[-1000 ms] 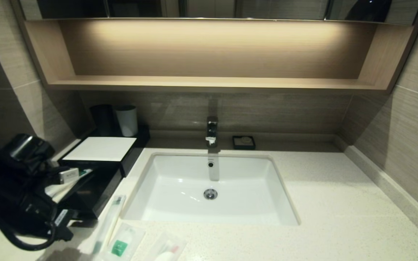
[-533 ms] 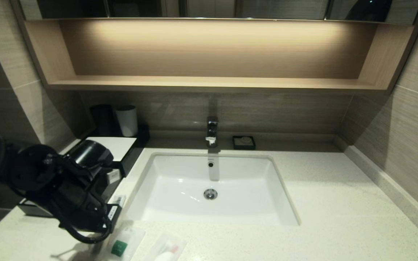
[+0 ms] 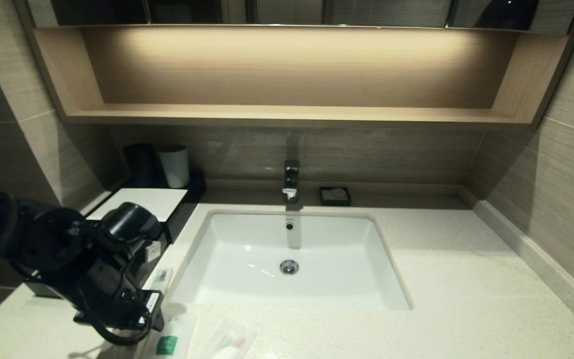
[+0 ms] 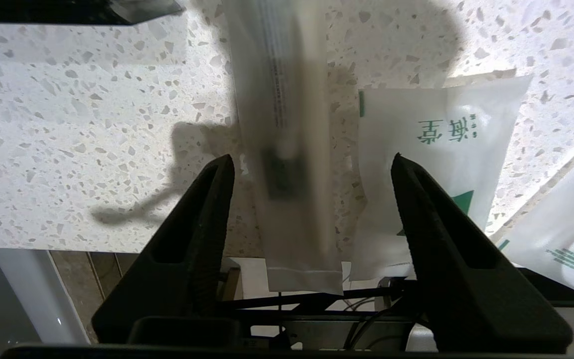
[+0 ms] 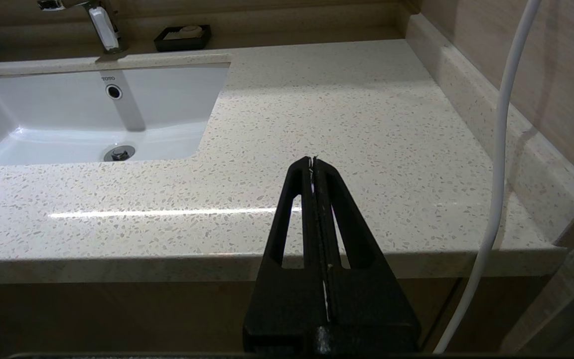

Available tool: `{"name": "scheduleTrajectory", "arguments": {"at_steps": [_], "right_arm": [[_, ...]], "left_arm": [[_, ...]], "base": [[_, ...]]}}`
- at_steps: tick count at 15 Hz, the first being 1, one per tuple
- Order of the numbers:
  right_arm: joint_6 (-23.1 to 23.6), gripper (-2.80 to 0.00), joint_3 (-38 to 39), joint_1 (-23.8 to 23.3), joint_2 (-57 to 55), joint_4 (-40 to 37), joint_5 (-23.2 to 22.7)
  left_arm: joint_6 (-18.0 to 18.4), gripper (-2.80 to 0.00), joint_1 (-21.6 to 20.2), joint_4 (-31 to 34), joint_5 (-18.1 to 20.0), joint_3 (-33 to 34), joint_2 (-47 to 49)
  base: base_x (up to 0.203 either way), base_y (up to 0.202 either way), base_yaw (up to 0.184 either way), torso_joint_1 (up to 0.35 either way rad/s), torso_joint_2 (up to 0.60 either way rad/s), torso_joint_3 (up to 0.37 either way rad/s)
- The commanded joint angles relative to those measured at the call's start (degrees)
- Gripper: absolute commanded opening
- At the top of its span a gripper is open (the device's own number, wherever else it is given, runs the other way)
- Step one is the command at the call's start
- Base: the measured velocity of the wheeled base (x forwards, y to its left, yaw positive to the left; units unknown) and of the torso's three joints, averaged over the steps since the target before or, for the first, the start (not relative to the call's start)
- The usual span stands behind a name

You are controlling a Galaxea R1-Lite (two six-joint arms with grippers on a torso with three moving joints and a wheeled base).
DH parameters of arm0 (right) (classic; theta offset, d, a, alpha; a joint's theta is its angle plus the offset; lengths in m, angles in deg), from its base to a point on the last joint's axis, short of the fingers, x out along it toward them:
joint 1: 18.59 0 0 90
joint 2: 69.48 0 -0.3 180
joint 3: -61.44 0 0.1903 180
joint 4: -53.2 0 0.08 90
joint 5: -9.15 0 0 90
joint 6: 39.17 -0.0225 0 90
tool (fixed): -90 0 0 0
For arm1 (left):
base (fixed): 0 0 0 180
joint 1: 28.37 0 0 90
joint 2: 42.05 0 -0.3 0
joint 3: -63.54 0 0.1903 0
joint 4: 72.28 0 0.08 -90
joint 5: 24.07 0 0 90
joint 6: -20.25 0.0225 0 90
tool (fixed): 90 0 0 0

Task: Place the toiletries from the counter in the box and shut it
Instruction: Pick up the bathroom toiletry

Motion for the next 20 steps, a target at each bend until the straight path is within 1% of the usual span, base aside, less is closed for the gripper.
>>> {"name": "scheduleTrajectory", "arguments": {"at_steps": [1,3,7,9,11,14,18,20], "right_arm": [[0.0,-2.8,0.0,0.0,0.0,0.0,0.0],[0.1,-2.8,0.0,0.0,0.0,0.0,0.0],[0.0,-2.8,0.0,0.0,0.0,0.0,0.0],[0.0,-2.8,0.0,0.0,0.0,0.0,0.0],[0.0,-2.8,0.0,0.0,0.0,0.0,0.0],[0.0,-2.8,0.0,0.0,0.0,0.0,0.0],[0.0,-2.8,0.0,0.0,0.0,0.0,0.0],[0.0,-2.8,0.0,0.0,-0.1,0.0,0.0]], "left_arm": [[0.0,0.0,0.0,0.8,-0.2,-0.7,-2.9],[-0.1,0.0,-0.1,3.1,-0.3,-0.7,-3.7],[-0.4,0.0,-1.6,3.0,-2.0,1.2,-4.2],[-0.4,0.0,-2.7,2.6,-2.1,1.7,-3.7],[-0.4,0.0,-3.4,2.5,-1.7,2.0,-2.3],[-0.3,0.0,-3.4,2.4,-0.5,1.8,-2.0],[-0.3,0.0,-3.7,1.7,-0.1,2.5,-1.7],[-0.2,0.0,-3.8,1.2,0.9,2.7,-1.4]], "base": [[0.0,0.0,0.0,0.0,0.0,0.0],[0.0,0.0,0.0,0.0,0.0,0.0],[0.0,0.0,0.0,0.0,0.0,0.0],[0.0,0.0,0.0,0.0,0.0,0.0],[0.0,0.0,0.0,0.0,0.0,0.0],[0.0,0.0,0.0,0.0,0.0,0.0],[0.0,0.0,0.0,0.0,0.0,0.0],[0.0,0.0,0.0,0.0,0.0,0.0]]}}
